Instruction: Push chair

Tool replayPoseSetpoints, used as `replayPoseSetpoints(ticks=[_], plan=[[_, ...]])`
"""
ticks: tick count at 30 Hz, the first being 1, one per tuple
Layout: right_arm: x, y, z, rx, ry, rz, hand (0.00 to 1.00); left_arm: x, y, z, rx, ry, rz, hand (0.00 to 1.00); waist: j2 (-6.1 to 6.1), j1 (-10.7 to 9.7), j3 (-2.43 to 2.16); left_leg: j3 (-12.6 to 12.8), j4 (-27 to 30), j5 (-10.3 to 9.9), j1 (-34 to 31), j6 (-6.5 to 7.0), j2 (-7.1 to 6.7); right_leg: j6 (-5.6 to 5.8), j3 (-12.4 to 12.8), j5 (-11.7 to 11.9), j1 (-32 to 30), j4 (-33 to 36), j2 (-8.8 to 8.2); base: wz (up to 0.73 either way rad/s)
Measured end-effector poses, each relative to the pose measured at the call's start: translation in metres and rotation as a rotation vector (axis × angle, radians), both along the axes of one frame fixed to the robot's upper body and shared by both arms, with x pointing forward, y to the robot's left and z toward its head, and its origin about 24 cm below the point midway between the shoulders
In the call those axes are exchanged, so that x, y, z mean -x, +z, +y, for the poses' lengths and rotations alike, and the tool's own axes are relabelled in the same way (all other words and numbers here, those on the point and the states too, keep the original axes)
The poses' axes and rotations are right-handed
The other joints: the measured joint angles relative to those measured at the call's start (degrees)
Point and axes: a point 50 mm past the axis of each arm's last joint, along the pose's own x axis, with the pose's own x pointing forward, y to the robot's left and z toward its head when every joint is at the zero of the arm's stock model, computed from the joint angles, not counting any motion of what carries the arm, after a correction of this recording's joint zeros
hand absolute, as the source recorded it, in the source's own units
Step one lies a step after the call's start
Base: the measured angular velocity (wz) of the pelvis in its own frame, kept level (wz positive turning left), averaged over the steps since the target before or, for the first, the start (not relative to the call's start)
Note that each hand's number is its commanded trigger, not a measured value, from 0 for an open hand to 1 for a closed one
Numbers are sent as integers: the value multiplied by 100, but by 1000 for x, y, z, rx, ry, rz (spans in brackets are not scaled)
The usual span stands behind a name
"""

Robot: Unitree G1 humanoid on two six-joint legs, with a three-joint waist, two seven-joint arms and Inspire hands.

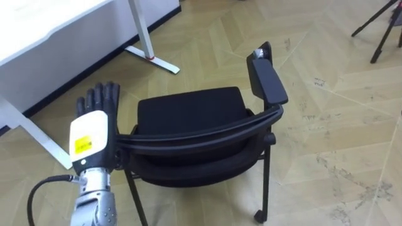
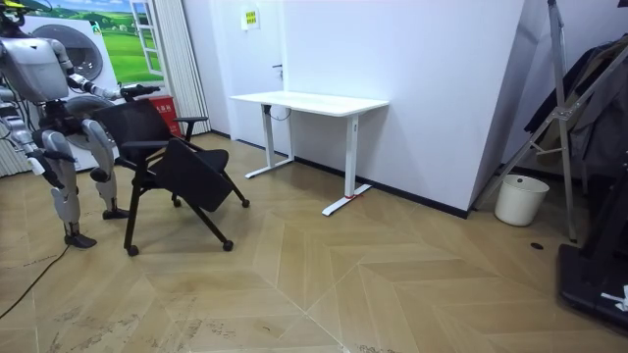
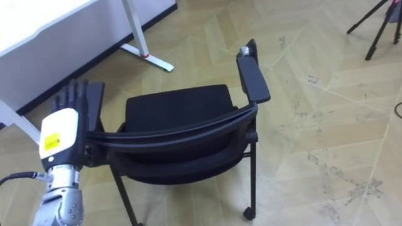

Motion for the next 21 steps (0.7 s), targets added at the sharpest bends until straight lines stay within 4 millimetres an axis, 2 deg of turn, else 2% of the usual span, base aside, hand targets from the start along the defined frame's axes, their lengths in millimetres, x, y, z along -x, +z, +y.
replayPoseSetpoints(ticks=[9,16,21], plan=[[-3,0,-1,16,-6,9,0,-5,13,-2,-58,-81,11,0,25,-73,25,-27,58,1,-141,2,-4,-4,4,3,-103,0,5,1],[-5,0,-2,18,-11,3,0,-5,14,-13,-129,-151,45,0,73,-132,46,-24,57,1,-158,2,-7,-4,21,3,-126,-5,6,0],[-7,1,-3,16,-18,-3,0,-4,9,-20,-129,-187,100,0,111,-261,59,-4,56,1,-152,1,-7,-5,44,3,-130,-5,6,-2]])
